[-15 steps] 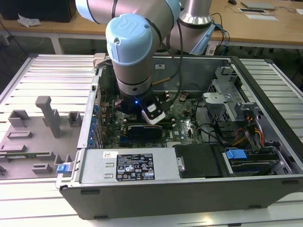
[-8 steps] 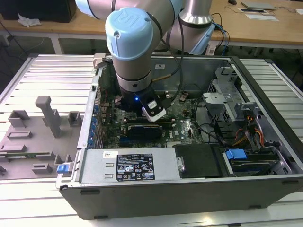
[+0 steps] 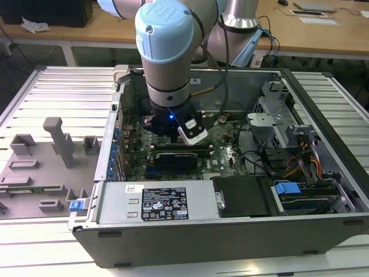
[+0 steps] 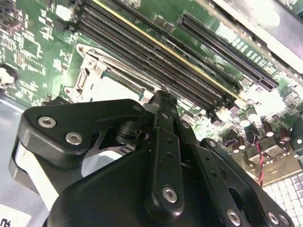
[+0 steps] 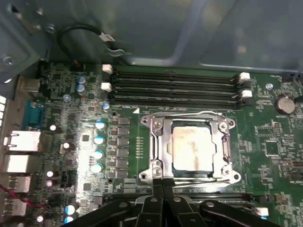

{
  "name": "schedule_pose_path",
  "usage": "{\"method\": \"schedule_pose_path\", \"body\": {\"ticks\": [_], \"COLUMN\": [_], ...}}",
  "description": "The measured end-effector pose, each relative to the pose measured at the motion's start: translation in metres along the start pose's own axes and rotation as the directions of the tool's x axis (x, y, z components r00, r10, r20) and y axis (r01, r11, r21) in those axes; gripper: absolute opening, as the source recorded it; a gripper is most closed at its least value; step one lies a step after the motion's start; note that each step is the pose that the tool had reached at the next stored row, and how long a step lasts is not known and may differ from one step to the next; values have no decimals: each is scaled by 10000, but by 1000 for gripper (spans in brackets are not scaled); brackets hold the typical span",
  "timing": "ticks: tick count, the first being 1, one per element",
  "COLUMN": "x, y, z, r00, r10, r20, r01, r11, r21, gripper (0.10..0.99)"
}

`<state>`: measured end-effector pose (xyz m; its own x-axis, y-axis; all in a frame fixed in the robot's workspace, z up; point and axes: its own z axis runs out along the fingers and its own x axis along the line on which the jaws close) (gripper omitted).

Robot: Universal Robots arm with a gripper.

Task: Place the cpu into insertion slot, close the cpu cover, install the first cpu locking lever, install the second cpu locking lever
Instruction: 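Install the second cpu locking lever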

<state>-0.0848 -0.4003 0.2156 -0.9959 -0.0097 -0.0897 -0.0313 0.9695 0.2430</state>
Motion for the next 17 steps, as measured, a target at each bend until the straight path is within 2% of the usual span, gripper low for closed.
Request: {"method": "schedule_pose_path", "body": {"ticks": [4,7,10,13,17], "x": [-53,-117,-189,-242,-280], "y": [24,126,155,219,362], "z": [11,42,57,78,117], "r00": [10000,10000,10000,10000,10000], "r10": [47,46,49,45,15], "r20": [10,9,-6,-18,-45], "r01": [-47,-46,-49,-44,-12], "r11": [10000,9999,9998,9996,9979], "r21": [74,113,174,278,651], "gripper": [106,106,106,106,106]}}
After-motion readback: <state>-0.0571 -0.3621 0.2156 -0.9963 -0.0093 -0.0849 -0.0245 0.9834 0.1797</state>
